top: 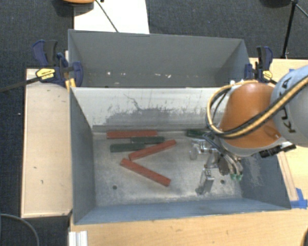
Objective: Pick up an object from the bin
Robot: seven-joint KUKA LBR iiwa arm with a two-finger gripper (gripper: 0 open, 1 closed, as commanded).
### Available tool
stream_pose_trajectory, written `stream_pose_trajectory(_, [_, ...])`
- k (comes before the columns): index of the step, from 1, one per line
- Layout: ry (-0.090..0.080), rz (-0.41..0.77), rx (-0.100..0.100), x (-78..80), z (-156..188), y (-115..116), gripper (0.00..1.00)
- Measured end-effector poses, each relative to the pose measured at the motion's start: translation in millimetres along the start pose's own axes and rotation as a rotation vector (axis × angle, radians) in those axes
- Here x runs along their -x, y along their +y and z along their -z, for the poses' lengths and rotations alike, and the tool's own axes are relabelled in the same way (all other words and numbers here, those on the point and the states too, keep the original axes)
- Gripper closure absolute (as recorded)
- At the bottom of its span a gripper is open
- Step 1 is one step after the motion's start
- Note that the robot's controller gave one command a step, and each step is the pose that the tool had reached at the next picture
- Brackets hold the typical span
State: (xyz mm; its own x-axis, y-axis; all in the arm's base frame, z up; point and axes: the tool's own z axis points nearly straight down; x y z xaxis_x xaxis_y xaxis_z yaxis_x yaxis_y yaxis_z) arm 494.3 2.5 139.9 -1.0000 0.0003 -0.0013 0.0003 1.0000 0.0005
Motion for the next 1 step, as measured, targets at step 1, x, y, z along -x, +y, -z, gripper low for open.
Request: stream_pose_trajectory(1, [-0.007,0.114,-0.003,-1.7,-22.8,27.8,0.00])
